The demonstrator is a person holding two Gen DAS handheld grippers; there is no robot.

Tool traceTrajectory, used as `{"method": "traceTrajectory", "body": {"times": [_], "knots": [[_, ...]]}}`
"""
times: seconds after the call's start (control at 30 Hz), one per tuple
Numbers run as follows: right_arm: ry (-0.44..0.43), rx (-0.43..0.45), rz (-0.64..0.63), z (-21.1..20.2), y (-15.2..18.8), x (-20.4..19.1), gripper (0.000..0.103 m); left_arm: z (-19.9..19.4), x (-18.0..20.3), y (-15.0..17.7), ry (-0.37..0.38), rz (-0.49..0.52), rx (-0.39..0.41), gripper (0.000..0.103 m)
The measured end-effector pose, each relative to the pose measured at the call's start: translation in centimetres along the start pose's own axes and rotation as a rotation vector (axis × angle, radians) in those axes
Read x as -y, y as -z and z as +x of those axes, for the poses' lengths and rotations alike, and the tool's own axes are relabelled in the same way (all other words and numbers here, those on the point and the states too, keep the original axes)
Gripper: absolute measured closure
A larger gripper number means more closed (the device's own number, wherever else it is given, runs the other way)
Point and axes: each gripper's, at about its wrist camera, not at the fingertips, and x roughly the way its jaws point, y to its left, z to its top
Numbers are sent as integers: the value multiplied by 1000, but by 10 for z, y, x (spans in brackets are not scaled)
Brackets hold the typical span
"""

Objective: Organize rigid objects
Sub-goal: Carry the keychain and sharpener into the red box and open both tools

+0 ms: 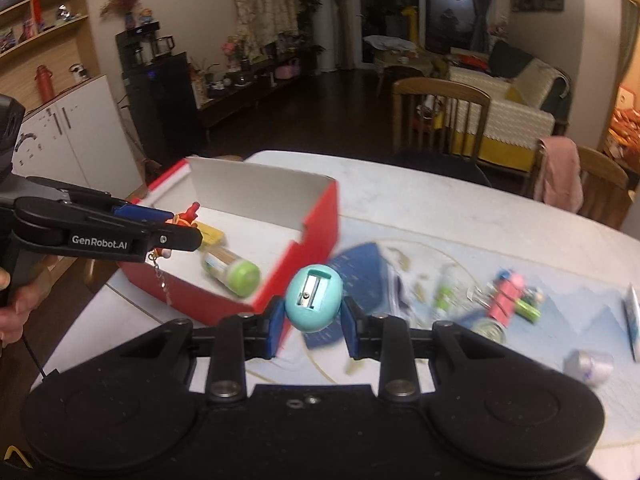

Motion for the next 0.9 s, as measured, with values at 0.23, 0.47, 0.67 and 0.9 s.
{"method": "traceTrajectory", "body": {"times": [0.23, 0.47, 0.67, 0.9], "knots": [[-26, -7, -42, 33, -26, -35, 73, -3, -50, -8, -71, -12, 9, 63], [-24, -20, -80, 68, -46, -59, 73, 6, -89, -19, -139, -17, 8, 63], [-7, -50, -103, 104, -62, -69, 73, 36, -109, -20, -157, -32, -42, 63], [7, -117, -123, 150, -66, -76, 73, 71, -111, -4, -136, 6, -148, 63]]}}
